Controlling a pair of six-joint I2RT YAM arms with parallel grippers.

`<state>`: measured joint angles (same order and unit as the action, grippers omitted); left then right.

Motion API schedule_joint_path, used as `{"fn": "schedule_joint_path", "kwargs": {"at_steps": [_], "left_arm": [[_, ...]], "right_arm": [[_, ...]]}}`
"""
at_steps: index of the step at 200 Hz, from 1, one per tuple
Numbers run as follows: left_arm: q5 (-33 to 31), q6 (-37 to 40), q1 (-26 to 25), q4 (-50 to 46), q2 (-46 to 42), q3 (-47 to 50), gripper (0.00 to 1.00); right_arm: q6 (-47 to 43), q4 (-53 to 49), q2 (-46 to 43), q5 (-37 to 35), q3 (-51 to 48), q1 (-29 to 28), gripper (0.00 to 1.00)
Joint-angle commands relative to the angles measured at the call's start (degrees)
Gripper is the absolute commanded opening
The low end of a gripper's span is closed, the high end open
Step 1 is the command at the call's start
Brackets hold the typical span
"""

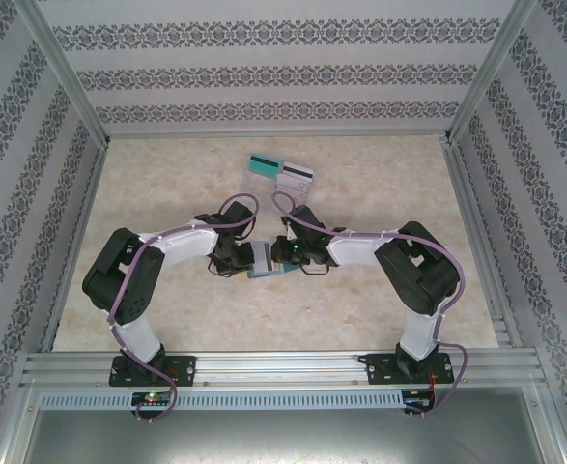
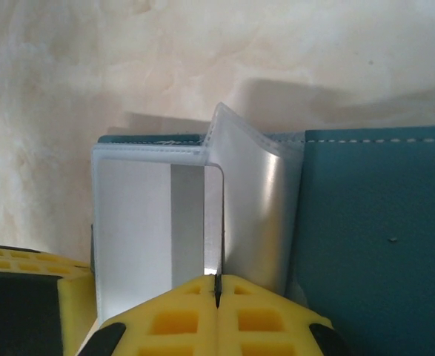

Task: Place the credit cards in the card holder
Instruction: Insert the credit card into the card slot, then rotate the card holder at the center of the table.

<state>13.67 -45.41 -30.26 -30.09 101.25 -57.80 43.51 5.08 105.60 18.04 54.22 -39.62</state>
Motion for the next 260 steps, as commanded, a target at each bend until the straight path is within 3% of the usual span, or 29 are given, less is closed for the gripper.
{"fn": "schedule_joint_path", "kwargs": {"at_steps": [1, 27, 41, 71, 92, 187, 233, 260], "left_arm": [[4.35, 1.00, -1.73, 10.86, 6.68, 1.15, 0.09], [4.02, 1.44, -1.73, 9.10, 5.40, 0.43, 0.09], [3.09, 1.73, -1.73, 7.47, 3.66, -0.04, 0.09], [1.97, 2.26, -1.73, 4.14, 0.00, -1.81, 0.09], [1.71, 2.07, -1.73, 3.03, -2.20, -2.73, 0.11], [0.58, 4.82, -1.73, -0.46, 2.40, -10.38, 0.25], [-0.05, 6.55, -1.73, -1.72, 8.80, -11.27, 0.18], [-1.00, 7.08, -1.72, -1.47, 9.71, -9.61, 0.10]], "right_arm": [[1.50, 3.16, 0.93, 3.31, -1.00, -1.43, 0.04], [-0.89, 0.02, -2.26, 2.63, -0.69, -0.35, 0.10], [-3.88, -5.29, -4.83, 0.74, 0.53, 0.64, 0.20], [-9.00, -16.92, -8.93, -3.20, 3.78, 2.84, 0.30], [-10.25, -22.41, -8.59, -4.05, 5.31, 3.20, 0.32], [-6.70, -17.34, 2.11, -2.86, 8.90, 3.65, 0.37], [-9.76, -17.80, 1.01, -0.81, 11.21, 6.99, 0.37], [-14.06, -21.00, 2.29, 7.03, 16.27, 10.19, 0.37]]}}
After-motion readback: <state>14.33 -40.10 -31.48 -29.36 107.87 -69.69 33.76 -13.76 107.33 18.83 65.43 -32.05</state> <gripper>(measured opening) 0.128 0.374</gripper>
